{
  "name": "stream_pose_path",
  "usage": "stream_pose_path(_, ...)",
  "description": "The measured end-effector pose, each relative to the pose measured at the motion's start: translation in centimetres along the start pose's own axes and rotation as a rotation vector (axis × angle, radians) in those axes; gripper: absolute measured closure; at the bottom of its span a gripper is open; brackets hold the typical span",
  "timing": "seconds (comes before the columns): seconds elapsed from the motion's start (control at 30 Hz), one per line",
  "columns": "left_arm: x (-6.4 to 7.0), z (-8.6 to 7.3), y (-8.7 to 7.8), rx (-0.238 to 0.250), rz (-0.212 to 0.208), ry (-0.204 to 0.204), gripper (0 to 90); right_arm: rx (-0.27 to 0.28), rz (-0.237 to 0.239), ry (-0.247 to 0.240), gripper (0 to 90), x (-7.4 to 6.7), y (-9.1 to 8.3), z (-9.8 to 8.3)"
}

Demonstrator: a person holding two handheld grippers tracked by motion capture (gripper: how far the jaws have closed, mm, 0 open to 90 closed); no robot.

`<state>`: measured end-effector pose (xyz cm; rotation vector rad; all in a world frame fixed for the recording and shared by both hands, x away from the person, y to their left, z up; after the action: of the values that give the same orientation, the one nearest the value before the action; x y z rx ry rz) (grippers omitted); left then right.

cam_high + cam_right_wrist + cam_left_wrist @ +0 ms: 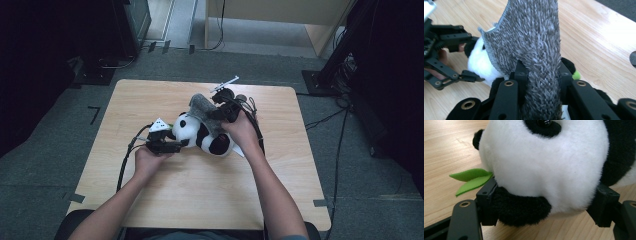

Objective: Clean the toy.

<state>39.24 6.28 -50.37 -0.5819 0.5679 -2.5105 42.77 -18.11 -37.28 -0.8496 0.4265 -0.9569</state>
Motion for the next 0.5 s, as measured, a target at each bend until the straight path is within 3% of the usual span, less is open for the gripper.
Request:
stream_pose_path(0.1, 0.1, 0.0, 0.0, 0.000, 0.005, 0.008, 25.4, 0.035, -0.002, 0.020, 71.0, 0.6, -1.2, 0.0)
stream_pose_path(0.17, 0.1, 0.0, 0.0, -0.004, 0.004, 0.011, 25.4, 0.064, -0.048, 0.018, 71.1, 1.3, -2.3, 0.1)
stream_pose_path(0.27, 0.0, -0.1, 0.0, -0.008, 0.004, 0.014, 25.4, 0.077, -0.056, 0.036, 71.2, 1.9, -3.0, -0.1)
stream_pose_path(0.3, 0.0, -0.1, 0.0, -0.004, 0.004, 0.012, 25.4, 0.088, -0.021, 0.048, 71.3, 2.1, -3.5, -0.4)
stream_pose_path(0.4, 0.0, -0.1, 0.0, -0.001, 0.001, 0.009, 25.3, 0.088, 0.014, 0.029, 71.2, 1.7, -3.6, -0.9)
stream_pose_path(0.5, 0.0, 0.0, 0.0, -0.002, 0.001, 0.008, 25.3, 0.078, 0.104, -0.018, 71.3, -0.1, -2.7, -1.7)
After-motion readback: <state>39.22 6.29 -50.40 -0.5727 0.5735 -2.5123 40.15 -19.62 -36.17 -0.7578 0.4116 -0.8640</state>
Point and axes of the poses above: each handheld gripper's, and its own axes: y roughly forward along the jaws, z roughly out of its top, x roughly to its right, the point moved 1 cm from there along y, roughly forward along the jaws, and after that the axes turned 10 degrees about -z, right-handed, at the moved point
